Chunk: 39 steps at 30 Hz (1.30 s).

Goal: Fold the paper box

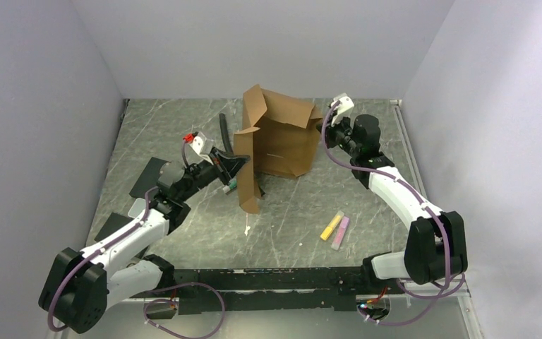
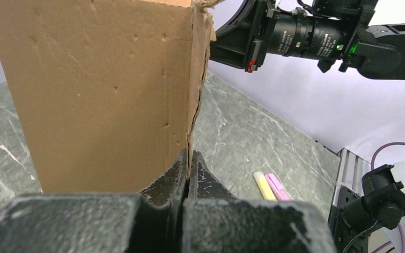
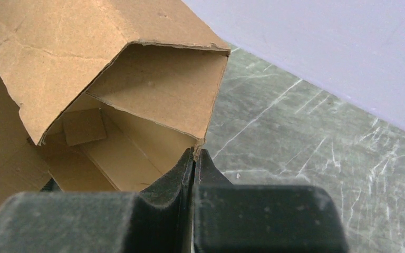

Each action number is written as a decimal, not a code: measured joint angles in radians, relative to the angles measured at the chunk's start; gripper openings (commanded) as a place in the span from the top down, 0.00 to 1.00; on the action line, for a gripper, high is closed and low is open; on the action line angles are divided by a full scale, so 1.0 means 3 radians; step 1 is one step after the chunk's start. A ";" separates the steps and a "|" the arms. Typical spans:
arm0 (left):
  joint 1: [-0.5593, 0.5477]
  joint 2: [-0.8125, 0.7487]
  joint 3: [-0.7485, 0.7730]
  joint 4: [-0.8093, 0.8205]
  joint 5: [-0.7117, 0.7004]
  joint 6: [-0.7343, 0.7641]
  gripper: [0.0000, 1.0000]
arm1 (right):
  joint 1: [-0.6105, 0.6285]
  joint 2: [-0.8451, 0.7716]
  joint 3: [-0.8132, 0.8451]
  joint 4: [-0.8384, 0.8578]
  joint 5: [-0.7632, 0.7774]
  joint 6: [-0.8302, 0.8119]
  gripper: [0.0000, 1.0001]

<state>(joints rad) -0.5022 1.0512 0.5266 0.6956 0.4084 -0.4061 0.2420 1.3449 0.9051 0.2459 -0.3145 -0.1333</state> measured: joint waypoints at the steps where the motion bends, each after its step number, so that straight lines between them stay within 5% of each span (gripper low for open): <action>1: 0.0000 -0.0004 -0.0004 0.0020 0.0013 -0.0005 1.00 | 0.0000 0.0000 0.0000 0.0011 0.0000 0.0000 1.00; 8: -0.0004 -0.0097 -0.0150 0.0148 0.0048 -0.0042 1.00 | -0.0075 0.0000 0.0006 -0.0003 0.0000 0.0000 1.00; 9: -0.0005 -0.0118 -0.0169 0.0151 0.0053 -0.0058 1.00 | -0.0076 0.0000 0.0010 -0.0027 0.0205 0.0032 0.78; 10: -0.0005 -0.0134 -0.0181 0.0160 0.0060 -0.0075 1.00 | -0.0080 0.0000 0.0020 -0.0052 0.0444 0.0061 1.00; 18: -0.0005 -0.0253 -0.0240 0.0154 0.0135 -0.0149 1.00 | -0.0435 -0.0025 0.0099 -0.0263 0.0961 0.0197 1.00; 39: -0.0005 -0.0015 0.0229 -0.0286 0.0055 -0.0151 1.00 | -0.0450 -0.0177 -0.0259 0.0008 0.0562 0.0248 1.00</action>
<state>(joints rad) -0.5037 1.0466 0.5953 0.6098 0.4248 -0.4515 0.1070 1.2919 0.8272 0.2481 -0.1459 -0.0589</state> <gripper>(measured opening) 0.013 0.015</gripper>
